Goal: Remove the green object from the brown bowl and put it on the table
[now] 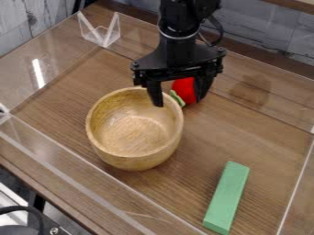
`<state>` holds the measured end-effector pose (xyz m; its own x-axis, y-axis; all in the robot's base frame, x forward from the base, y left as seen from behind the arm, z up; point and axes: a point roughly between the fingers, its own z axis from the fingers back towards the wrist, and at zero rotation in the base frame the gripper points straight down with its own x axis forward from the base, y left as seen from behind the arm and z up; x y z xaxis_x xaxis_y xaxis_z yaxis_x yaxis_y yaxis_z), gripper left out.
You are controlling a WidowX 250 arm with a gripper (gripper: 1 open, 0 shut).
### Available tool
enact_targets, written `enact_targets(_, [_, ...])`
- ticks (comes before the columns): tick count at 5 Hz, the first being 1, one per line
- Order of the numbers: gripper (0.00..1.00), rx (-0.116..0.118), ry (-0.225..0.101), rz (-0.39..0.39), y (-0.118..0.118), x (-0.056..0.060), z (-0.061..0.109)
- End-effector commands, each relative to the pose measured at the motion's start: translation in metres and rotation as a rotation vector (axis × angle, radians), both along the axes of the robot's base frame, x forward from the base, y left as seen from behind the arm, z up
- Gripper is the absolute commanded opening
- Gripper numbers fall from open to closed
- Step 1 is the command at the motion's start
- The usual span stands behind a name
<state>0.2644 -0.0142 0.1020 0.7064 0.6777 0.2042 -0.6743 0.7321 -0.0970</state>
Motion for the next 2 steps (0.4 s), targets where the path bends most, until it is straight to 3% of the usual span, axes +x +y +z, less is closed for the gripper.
enact_targets(1, [1.0, -0.005, -0.048, 0.045, 0.0013, -0.0014, 0.0152])
enact_targets(2, [1.0, -0.006, -0.049, -0.033, -0.0053, 0.0005, 0.0246])
